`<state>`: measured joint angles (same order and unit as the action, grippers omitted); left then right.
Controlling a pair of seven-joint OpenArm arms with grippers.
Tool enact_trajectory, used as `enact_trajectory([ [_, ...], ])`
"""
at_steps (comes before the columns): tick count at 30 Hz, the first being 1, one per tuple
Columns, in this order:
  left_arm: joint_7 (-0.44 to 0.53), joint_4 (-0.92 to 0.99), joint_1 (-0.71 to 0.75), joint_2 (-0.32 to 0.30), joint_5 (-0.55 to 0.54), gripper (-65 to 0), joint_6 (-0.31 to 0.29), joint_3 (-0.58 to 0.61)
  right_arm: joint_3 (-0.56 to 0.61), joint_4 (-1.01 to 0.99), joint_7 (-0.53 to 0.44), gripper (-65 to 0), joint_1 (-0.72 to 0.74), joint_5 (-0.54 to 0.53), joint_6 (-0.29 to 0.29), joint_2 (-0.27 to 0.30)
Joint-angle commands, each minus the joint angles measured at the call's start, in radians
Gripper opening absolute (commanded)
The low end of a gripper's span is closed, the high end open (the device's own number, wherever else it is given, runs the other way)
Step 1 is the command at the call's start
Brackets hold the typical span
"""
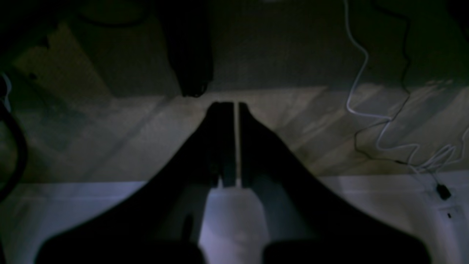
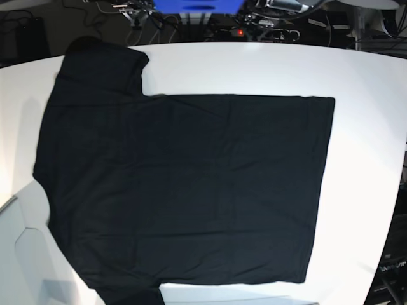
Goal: Fold the T-shirt properly
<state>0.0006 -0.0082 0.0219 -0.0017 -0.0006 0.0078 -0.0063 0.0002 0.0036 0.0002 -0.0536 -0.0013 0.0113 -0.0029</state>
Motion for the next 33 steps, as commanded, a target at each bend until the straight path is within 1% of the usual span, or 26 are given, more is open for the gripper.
enact_trajectory([
  [1,0.0,-0.002,0.005,0.01,0.0,-64.6,-0.004,-0.002,-0.002,0.0,0.001,-65.0,-0.002,-0.004,-0.017,-0.004],
  [13,-0.001,-0.003,0.025,0.007,0.0,-64.8,-0.01,0.001,-0.004,0.0,0.001,-65.0,-0.019,-0.004,-0.017,-0.004],
  [17,-0.001,-0.005,0.025,0.01,0.0,-64.6,-0.012,0.001,0.002,0.054,0.013,-65.0,-0.025,-0.004,-0.017,-0.006],
  [20,-0.009,-0.005,0.022,0.018,0.0,-64.6,-0.012,-0.001,0.004,0.075,0.051,-65.0,-0.033,-0.004,-0.017,-0.001],
  [25,-0.006,-0.005,0.025,0.029,0.0,-64.6,-0.01,-0.001,0.005,0.172,0.096,-65.0,-0.071,-0.004,-0.017,0.001],
  [28,-0.007,-0.005,0.028,0.032,0.0,-64.8,-0.01,-0.001,0.005,0.227,0.097,-65.0,-0.099,-0.004,-0.017,0.002],
  [33,-0.009,-0.003,0.029,0.029,0.0,-64.7,-0.007,-0.001,0.005,0.238,0.097,-65.0,-0.108,-0.004,-0.017,0.002],
])
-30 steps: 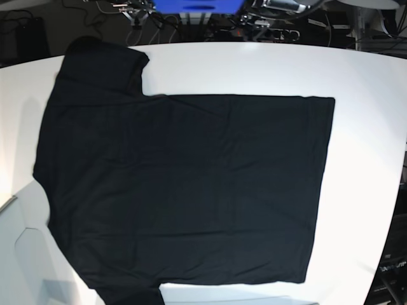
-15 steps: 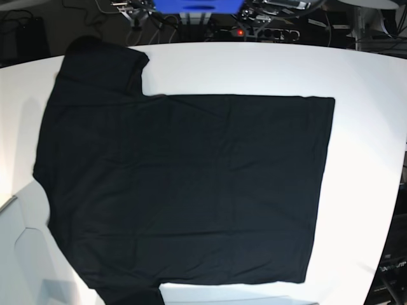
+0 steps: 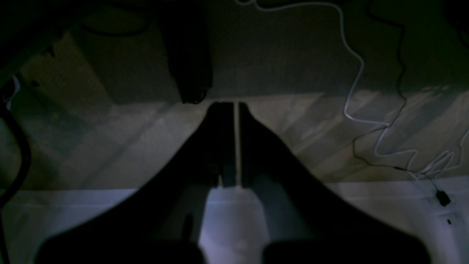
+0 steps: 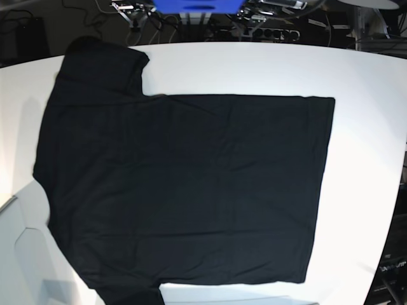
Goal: Fold the T-shirt properly
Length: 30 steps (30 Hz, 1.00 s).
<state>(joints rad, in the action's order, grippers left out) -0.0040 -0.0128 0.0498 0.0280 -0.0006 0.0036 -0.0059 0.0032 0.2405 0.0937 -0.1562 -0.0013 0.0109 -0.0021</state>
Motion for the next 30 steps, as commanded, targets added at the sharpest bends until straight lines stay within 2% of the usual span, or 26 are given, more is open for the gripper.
enact_trajectory([
  [1,-0.004,0.001,0.002,-0.001,0.0,-64.7,-0.001,-0.001,0.002,0.001,0.004,-65.0,-0.006,-0.004,-0.016,0.001],
  [14,0.002,0.0,0.035,-0.026,0.0,-64.9,-0.006,0.001,0.001,0.004,0.002,-65.0,-0.007,-0.004,-0.016,-0.005],
  [18,-0.004,-0.14,0.107,-0.03,0.0,-64.9,-0.006,0.001,-0.001,0.036,-0.008,-65.0,-0.036,-0.004,-0.016,-0.005],
  [26,-0.006,-0.577,0.393,-0.067,0.0,-64.9,-0.006,0.001,0.004,0.543,0.004,-65.0,-0.352,-0.004,-0.016,-0.003],
  [30,-0.006,-0.815,0.552,-0.118,0.0,-64.9,-0.006,0.002,0.004,0.778,0.004,-65.0,-0.515,-0.003,-0.016,0.011],
])
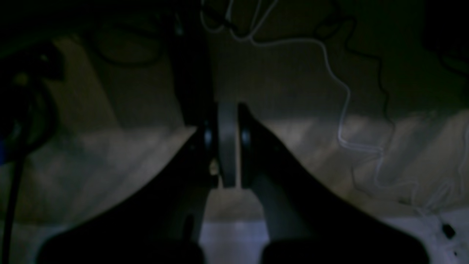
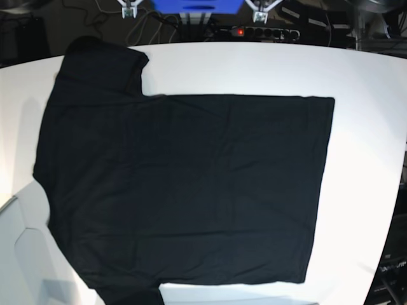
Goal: Fold the T-shirt properly
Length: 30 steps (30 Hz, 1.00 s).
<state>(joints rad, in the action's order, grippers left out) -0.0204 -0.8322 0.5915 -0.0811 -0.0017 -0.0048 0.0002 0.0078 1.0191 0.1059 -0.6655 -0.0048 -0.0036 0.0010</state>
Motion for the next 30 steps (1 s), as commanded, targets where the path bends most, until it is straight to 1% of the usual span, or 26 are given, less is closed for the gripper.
enact_trajectory([
  [1,0.01,-0.063,0.052,-0.016,0.001,-64.9,0.002,-0.006,-0.001,0.053,-0.008,-65.0,-0.041,0.001,-0.002,0.014],
  [2,0.01,-0.126,0.098,-0.018,0.001,-64.9,0.002,-0.006,-0.001,0.108,-0.008,-65.0,-0.078,0.001,-0.002,0.018],
  [5,0.01,-0.301,0.21,-0.056,0.001,-64.9,0.002,-0.007,-0.001,0.252,-0.008,-65.0,-0.172,0.001,-0.002,0.04],
  [7,0.01,-0.418,0.29,-0.07,0.001,-64.9,0.006,-0.007,-0.002,0.355,-0.008,-65.0,-0.237,0.001,-0.002,0.055],
  [14,0.012,-0.735,0.499,-0.111,0.001,-64.9,0.007,-0.009,-0.01,0.694,-0.008,-65.0,-0.425,-0.001,-0.002,0.118],
  [16,0.012,-0.816,0.542,-0.124,0.001,-64.9,0.007,-0.019,-0.012,0.788,-0.008,-65.0,-0.471,-0.001,-0.002,0.119],
  [19,0.012,-0.945,0.591,-0.122,0.001,-64.9,0.002,-0.067,-0.044,0.924,-0.008,-65.0,-0.529,-0.001,-0.002,0.119],
  [22,0.012,-1.028,0.595,-0.122,-0.001,-64.6,0.001,-0.11,-0.075,0.992,-0.008,-65.0,-0.531,-0.001,-0.002,0.119],
  [27,0.01,-1.105,0.551,-0.119,-0.013,-63.7,0.001,-0.168,-0.114,0.999,-0.007,-65.0,-0.442,-0.001,-0.005,0.121],
  [28,0.01,-1.11,0.54,-0.119,-0.04,-61.7,0.001,-0.185,-0.121,1.001,-0.007,-65.0,-0.429,-0.001,-0.014,0.121],
  [29,0.01,-1.11,0.526,-0.119,-0.088,-58.3,-0.001,-0.202,-0.131,1.001,-0.007,-63.1,-0.412,-0.001,-0.032,0.124],
  [30,0.009,-1.108,0.509,-0.124,-0.149,-53.4,-0.001,-0.222,-0.144,1.001,-0.005,-60.5,-0.396,-0.001,-0.062,0.124],
])
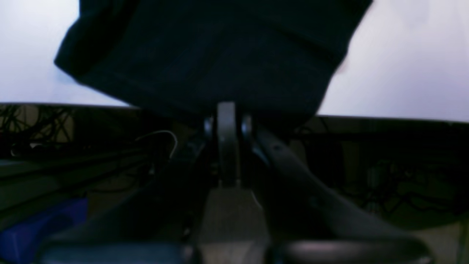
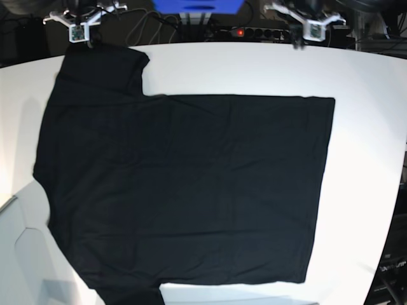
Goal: Fold the T-shirt properly
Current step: 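Lower both grippers onto the shirt's shoulder edge corners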
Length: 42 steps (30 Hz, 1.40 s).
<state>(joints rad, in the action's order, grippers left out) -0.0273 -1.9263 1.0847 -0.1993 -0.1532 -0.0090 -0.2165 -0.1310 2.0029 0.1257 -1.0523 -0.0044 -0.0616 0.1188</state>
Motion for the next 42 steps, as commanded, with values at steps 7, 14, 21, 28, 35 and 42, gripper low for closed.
enact_trajectory([
  [7,-0.153,-0.011,-0.168,-0.019,-0.211,-33.7,0.004,-0.133,-0.071,0.017,0.096,-40.7,0.122,-0.003,-0.174,-0.035],
  [14,-0.205,0.086,-0.349,0.014,-0.274,-33.3,0.004,-0.228,-0.126,0.016,0.121,-35.7,0.192,-0.003,-0.255,-0.087],
  [21,-0.205,0.239,-0.484,0.002,-0.308,-33.3,0.002,-0.249,-0.121,0.012,0.179,-35.7,0.229,-0.003,-0.255,-0.087],
  [28,-0.205,0.337,-0.584,0.002,-0.306,-33.3,0.002,-0.245,-0.12,0.012,0.216,-35.7,0.252,-0.003,-0.255,-0.089],
  [35,-0.205,0.391,-0.625,0.002,-0.305,-33.3,0.001,-0.235,-0.124,0.012,0.216,-35.7,0.251,-0.003,-0.255,-0.089],
  [42,-0.205,0.393,-0.602,-0.015,-0.302,-33.8,-0.115,-0.191,-0.124,0.014,0.216,-35.7,0.252,-0.003,-0.255,-0.089],
])
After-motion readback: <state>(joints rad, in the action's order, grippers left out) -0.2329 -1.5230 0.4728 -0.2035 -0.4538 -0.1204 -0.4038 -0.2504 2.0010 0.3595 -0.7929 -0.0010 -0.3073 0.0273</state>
